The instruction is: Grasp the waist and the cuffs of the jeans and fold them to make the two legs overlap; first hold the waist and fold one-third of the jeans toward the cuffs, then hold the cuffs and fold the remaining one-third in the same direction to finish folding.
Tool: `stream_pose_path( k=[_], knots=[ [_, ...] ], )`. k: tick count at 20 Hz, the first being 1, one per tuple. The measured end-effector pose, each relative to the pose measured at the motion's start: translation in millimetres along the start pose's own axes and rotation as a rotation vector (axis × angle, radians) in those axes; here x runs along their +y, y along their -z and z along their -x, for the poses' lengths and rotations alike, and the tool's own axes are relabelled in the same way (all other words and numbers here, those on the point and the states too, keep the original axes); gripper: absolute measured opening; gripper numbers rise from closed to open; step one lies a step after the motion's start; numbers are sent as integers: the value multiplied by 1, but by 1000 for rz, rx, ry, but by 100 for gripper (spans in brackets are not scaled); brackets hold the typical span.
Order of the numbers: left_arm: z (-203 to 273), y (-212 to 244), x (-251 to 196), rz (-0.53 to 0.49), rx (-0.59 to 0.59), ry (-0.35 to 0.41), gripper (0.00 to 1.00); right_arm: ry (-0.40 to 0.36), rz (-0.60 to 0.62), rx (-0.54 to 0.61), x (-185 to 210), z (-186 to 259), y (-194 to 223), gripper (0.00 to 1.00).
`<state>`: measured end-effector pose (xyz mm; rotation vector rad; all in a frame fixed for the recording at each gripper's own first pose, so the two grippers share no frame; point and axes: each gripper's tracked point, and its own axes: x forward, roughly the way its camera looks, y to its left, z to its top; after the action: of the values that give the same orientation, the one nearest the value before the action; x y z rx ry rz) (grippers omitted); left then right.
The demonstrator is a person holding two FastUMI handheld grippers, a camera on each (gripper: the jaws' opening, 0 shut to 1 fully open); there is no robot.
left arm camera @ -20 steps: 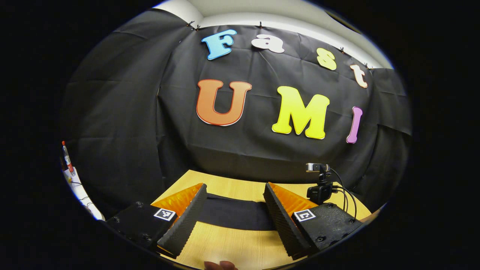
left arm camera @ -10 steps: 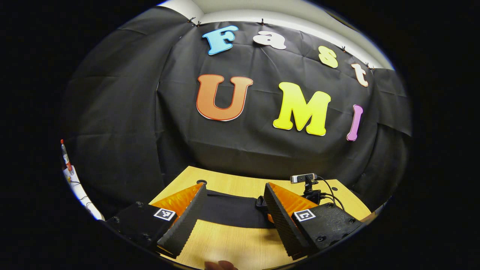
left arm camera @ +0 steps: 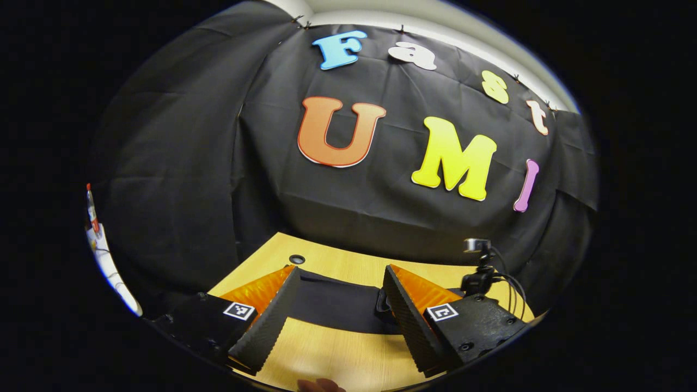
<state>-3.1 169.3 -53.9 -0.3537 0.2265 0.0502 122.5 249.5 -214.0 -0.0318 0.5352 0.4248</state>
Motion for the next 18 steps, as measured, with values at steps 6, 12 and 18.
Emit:
stream_pose_path(
  k=[6, 12, 18],
  knots=[
    [-40, 30, 28, 335, 48, -32, 99, 122, -38, -203, -66, 48, -94, 100],
    [-70, 88, 63, 651, 174, -113, 99, 257, -60, -381, -134, 116, -158, 98],
    [-102, 138, 92, 900, 238, -173, 99, 375, -108, -446, -199, 175, -182, 98]
  ],
)
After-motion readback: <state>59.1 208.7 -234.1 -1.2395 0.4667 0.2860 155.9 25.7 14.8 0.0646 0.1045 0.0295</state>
